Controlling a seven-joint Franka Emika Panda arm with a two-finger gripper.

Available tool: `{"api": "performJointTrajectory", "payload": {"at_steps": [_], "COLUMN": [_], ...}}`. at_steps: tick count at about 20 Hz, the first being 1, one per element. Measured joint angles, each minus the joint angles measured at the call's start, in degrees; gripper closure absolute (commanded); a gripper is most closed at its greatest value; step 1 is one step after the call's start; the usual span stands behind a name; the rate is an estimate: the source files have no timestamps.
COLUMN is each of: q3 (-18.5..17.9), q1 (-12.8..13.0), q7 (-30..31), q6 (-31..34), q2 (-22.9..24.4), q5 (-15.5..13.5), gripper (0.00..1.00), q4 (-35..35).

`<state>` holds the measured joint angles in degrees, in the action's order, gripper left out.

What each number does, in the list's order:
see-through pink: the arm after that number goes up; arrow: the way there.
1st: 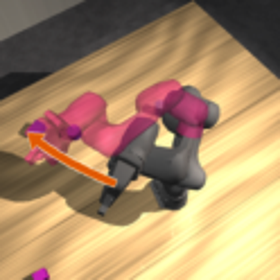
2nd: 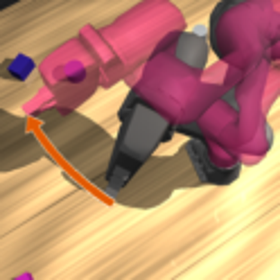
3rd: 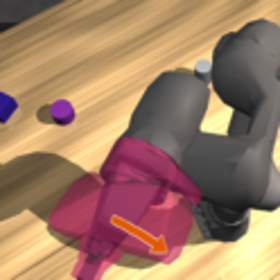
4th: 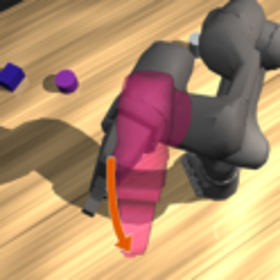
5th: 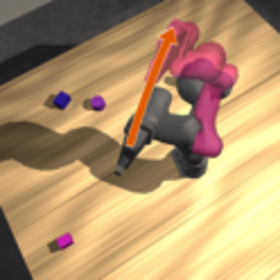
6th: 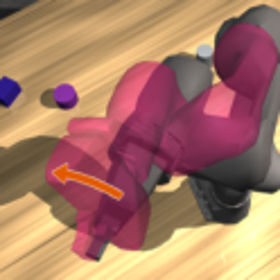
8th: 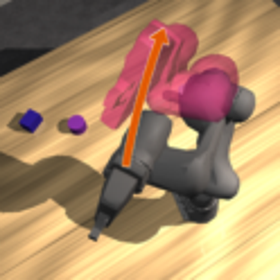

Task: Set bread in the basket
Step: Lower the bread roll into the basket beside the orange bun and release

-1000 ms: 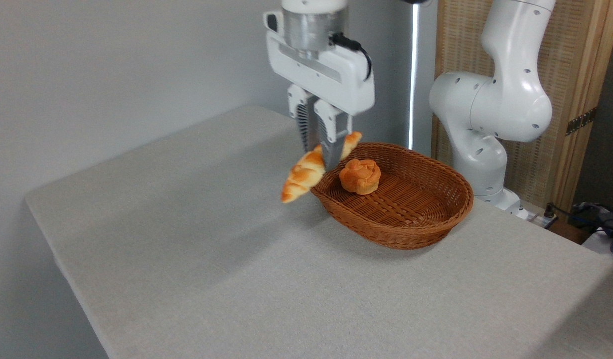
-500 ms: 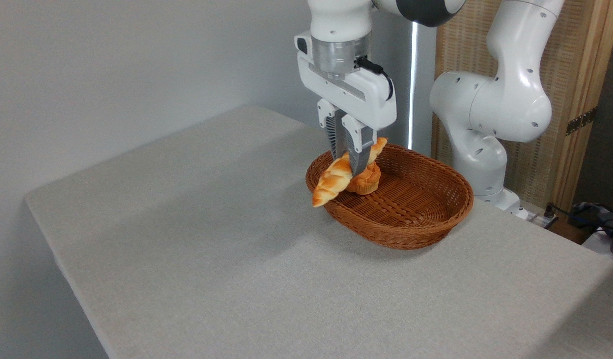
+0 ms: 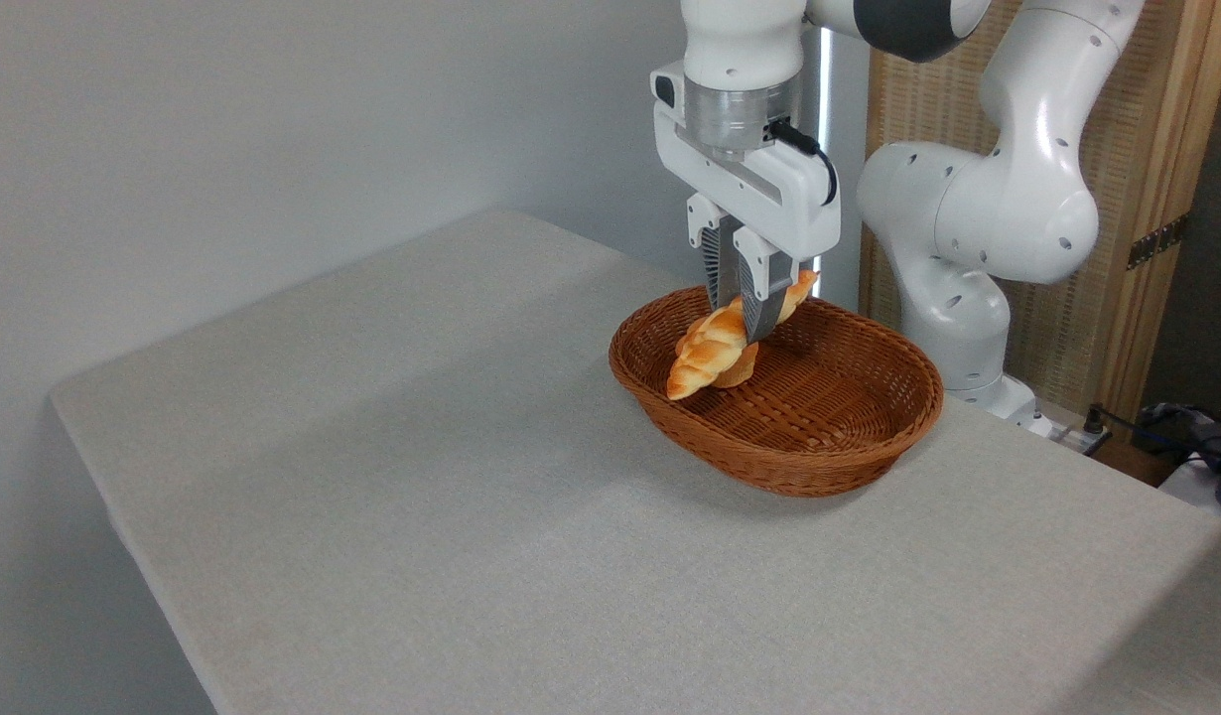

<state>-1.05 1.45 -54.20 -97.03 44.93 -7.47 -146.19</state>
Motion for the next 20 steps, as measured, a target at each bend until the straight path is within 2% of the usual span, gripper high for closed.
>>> {"api": "performJointTrajectory", "payload": {"at_steps": [1, 2, 3, 5, 7, 20], "q3": [0.00, 0.00, 0.00, 0.00, 0.00, 0.00], "q1": [0.24, 0.39, 0.60, 0.78, 0.87, 0.91], "q7": [0.00, 0.00, 0.00, 0.00, 0.00, 0.00], "q6": [0.01, 0.03, 0.11, 0.18, 0.24, 0.28], "q2": [0.16, 0.17, 0.16, 0.16, 0.16, 0.14], "q5": [0.00, 0.02, 0.13, 0.27, 0.28, 0.31], "gripper": [0.40, 0.19, 0.11, 0.03, 0.00, 0.00], "q4": [-0.44, -0.62, -0.87, -1.16, -1.31, -1.50]}}
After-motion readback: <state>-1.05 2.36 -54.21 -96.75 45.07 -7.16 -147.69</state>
